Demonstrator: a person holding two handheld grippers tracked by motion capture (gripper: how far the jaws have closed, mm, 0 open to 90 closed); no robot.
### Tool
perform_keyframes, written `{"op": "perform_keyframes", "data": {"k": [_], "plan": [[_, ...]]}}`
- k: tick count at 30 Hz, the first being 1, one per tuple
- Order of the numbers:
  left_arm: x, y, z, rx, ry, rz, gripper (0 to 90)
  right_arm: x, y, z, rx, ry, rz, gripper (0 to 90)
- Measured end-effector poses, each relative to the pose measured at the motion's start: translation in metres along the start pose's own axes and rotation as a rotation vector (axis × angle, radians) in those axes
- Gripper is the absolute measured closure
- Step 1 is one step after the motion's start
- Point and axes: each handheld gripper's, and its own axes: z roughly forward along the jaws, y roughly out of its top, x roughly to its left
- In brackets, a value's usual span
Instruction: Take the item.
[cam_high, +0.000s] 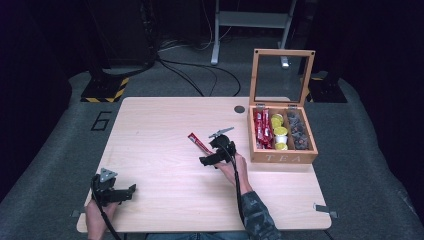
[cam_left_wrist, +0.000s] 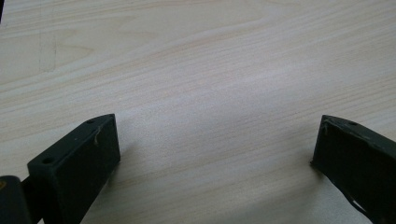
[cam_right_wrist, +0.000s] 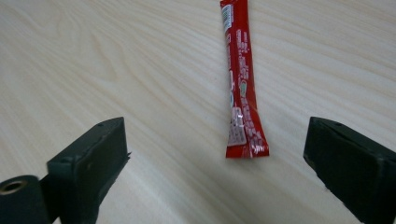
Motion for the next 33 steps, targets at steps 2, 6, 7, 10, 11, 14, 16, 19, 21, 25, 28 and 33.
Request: {"op": "perform_keyframes", "data": {"k": [2,6,7,10,11,14,16,19,21,25,28,33], "plan": [[0.0,0.0,0.0,0.002,-0.001,0.003,0.5,0.002,-0.006,-0.007,-0.008,0.006,-0.017,1.9],[0.0,0.0,0.0,0.002,-0.001,0.003,0.5,0.007,-0.02,-0.022,-0.029,0.009,-0.03,0.0],[0.0,0.0,0.0,0.002,-0.001,0.003,0.5,0.008,-0.023,-0.026,-0.033,0.005,-0.034,0.0],[0.0,0.0,0.0,0.0,0.001,0.003,0.6,0.011,-0.034,-0.034,-0.044,0.007,-0.034,0.0],[0.0,0.0,0.0,0.0,0.001,0.003,0.6,0.013,-0.038,-0.037,-0.047,0.002,-0.026,0.0],[0.0,0.0,0.0,0.001,-0.001,0.003,0.6,0.014,-0.049,-0.046,-0.062,-0.006,-0.026,0.0],[0.0,0.0,0.0,0.0,0.0,0.003,0.6,0.016,-0.057,-0.052,-0.076,-0.013,-0.019,0.0],[0.0,0.0,0.0,0.0,0.0,0.003,0.6,0.018,-0.07,-0.061,-0.079,-0.028,-0.032,0.0],[0.0,0.0,0.0,-0.001,0.0,0.002,0.6,0.02,-0.079,-0.067,-0.084,-0.038,-0.032,0.0],[0.0,0.0,0.0,-0.001,0.0,0.002,0.7,0.021,-0.098,-0.079,-0.092,-0.083,-0.02,0.0],[0.0,0.0,0.0,-0.001,0.0,0.003,0.8,0.016,-0.113,-0.086,-0.095,-0.112,-0.01,0.3],[0.0,0.0,-0.001,0.006,-0.001,0.012,0.8,0.002,-0.139,-0.096,-0.088,-0.165,0.025,1.2]]}}
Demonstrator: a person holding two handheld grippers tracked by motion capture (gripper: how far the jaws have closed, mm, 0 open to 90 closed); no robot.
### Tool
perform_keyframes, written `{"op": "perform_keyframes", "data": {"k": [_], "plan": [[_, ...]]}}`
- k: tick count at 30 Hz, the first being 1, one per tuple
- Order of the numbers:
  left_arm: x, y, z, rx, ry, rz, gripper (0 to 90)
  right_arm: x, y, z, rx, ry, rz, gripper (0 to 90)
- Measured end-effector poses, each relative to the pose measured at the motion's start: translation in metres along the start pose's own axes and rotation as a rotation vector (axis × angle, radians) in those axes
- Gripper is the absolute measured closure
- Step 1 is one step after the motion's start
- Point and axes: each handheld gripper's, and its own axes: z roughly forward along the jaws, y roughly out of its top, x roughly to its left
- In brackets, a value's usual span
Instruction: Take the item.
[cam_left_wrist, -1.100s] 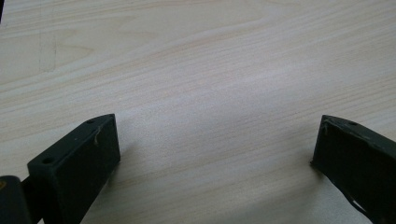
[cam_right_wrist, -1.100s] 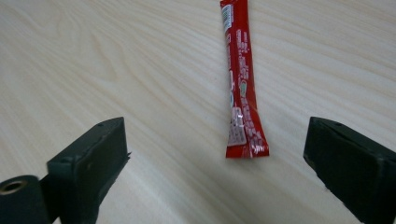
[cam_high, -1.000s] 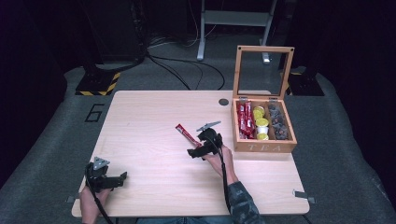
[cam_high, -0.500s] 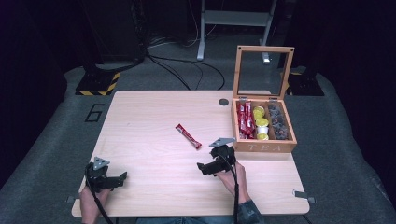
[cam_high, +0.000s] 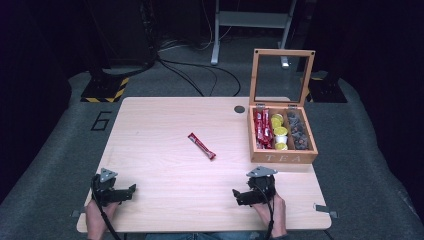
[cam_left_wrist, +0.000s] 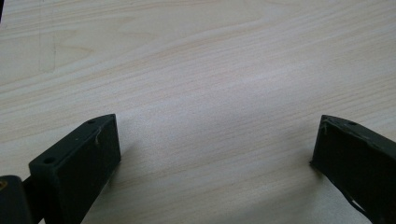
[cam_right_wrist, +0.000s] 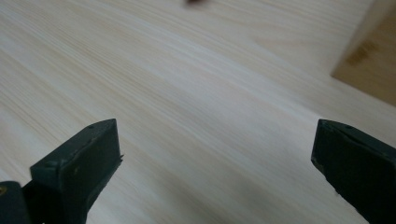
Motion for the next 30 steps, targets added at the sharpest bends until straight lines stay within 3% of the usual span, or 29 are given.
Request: {"op": "perform_keyframes", "data": {"k": [4,7,8,10,11,13,17,30], "plan": [[0.0,0.0,0.0,-0.001,0.0,-0.001,0.8,-0.015,-0.022,-0.005,0.016,-0.035,0.058,1.4],[0.0,0.0,0.0,0.0,0.0,-0.001,0.8,-0.028,-0.036,-0.008,0.006,-0.065,0.074,1.7],[0.0,0.0,0.0,0.0,0.0,-0.001,0.8,-0.032,-0.041,-0.009,0.016,-0.077,0.102,1.7],[0.0,0.0,0.0,0.0,0.0,-0.001,0.8,-0.04,-0.049,-0.011,0.015,-0.091,0.108,1.7],[0.0,0.0,0.0,-0.001,0.0,-0.001,0.8,-0.044,-0.053,-0.011,0.013,-0.1,0.137,1.7],[0.0,0.0,0.0,0.0,-0.001,-0.001,0.8,-0.053,-0.062,-0.016,-0.006,-0.132,0.141,2.5],[0.0,0.0,0.0,0.0,-0.001,-0.001,0.8,-0.06,-0.068,-0.018,-0.013,-0.178,0.129,1.9],[0.0,0.0,0.0,0.002,0.003,0.0,0.7,-0.067,-0.073,-0.02,-0.025,-0.171,0.118,0.0]]}}
